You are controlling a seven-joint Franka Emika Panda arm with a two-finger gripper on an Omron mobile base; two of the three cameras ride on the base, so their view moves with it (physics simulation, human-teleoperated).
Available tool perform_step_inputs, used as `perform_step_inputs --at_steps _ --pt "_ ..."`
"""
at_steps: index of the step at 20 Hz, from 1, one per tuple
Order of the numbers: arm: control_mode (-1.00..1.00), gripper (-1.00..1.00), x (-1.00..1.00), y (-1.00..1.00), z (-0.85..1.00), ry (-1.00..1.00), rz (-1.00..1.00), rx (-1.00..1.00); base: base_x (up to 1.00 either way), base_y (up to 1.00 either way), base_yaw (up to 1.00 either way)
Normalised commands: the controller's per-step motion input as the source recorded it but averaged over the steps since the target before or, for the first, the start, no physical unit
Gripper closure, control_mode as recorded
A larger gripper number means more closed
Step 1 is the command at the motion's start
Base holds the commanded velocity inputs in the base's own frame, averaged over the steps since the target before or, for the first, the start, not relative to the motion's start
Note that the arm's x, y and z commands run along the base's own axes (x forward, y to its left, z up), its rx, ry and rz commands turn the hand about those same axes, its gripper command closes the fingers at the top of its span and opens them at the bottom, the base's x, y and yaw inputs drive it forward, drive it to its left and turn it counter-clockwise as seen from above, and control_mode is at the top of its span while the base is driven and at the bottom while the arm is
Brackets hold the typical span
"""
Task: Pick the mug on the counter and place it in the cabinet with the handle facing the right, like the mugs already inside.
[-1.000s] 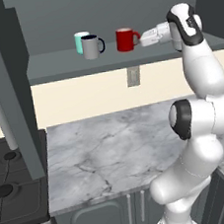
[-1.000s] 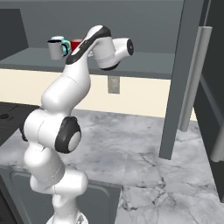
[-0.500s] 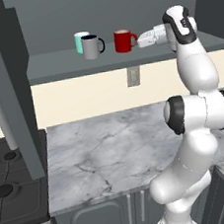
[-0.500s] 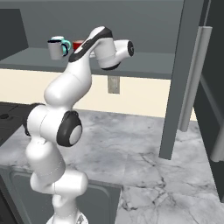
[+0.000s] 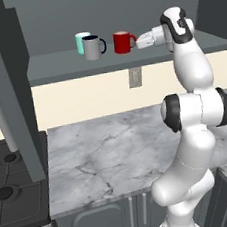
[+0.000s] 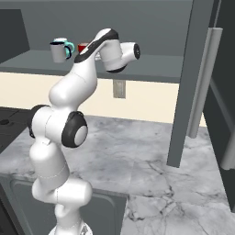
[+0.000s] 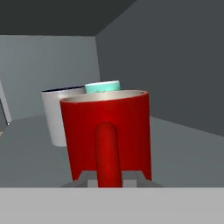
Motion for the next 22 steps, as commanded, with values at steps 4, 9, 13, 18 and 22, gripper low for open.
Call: perform_step_inputs --at_steps 4,9,13,18,22 --pt "-1.0 1.0 0.21 0.03 -0.08 0.0 0.0 0.0 0.0 0.0 0.0" --pt "-1.0 1.0 0.21 0.04 -0.08 0.0 0.0 0.0 0.0 0.0 0.0" --pt "-1.0 1.0 0.19 0.06 -0.11 0.0 0.0 0.0 0.0 0.0 0.0" --pt "-1.0 1.0 0.13 0.07 -0.16 0.01 0.0 0.0 0.0 0.0 0.0" --pt "-1.0 1.0 0.08 0.06 -0.19 0.01 0.0 -0.01 0.0 0.0 0.0"
